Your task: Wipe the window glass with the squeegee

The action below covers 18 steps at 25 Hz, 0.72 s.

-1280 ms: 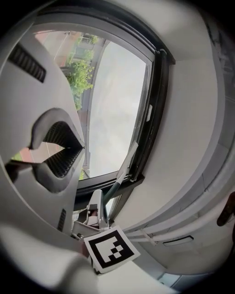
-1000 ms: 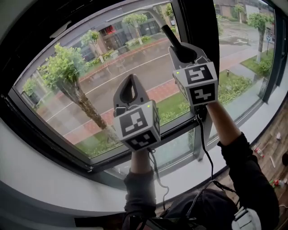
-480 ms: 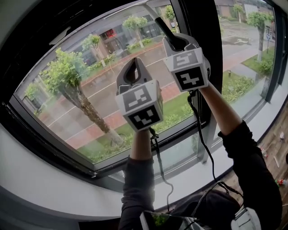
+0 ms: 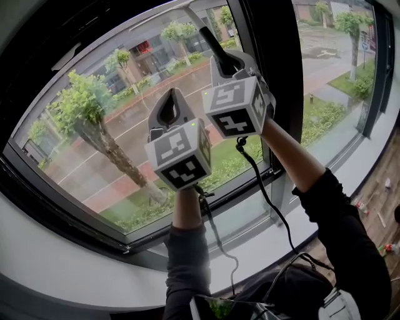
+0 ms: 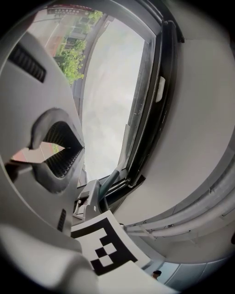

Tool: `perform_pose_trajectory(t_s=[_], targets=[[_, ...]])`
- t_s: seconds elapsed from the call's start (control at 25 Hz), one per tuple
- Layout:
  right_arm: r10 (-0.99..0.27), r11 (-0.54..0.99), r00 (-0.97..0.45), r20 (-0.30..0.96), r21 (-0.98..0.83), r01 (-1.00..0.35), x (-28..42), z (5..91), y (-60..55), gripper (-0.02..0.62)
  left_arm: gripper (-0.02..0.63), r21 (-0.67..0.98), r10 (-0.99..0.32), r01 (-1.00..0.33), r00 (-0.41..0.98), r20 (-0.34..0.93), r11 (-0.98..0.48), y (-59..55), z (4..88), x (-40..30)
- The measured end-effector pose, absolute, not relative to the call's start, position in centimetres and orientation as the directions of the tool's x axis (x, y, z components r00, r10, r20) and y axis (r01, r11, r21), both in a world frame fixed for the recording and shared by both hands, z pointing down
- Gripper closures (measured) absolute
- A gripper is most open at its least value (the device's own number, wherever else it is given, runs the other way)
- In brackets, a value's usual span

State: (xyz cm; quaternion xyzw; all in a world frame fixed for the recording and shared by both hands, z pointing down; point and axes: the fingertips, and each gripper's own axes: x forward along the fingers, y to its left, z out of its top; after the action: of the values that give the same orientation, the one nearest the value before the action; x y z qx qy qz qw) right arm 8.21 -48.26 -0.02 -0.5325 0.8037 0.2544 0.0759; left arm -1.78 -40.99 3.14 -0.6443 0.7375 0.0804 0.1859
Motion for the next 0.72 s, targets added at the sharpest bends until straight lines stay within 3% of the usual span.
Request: perform_pose_trajectory(t_s=[0.72], targets=[[-0.819, 0.313, -0.416, -0.395, 0.300, -0.901, 8.2, 2.7, -47.8, 0.537, 0.603, -0.119, -0.940, -0.983, -0.093, -0.328, 0.138, -40.6, 7.0, -2.2]])
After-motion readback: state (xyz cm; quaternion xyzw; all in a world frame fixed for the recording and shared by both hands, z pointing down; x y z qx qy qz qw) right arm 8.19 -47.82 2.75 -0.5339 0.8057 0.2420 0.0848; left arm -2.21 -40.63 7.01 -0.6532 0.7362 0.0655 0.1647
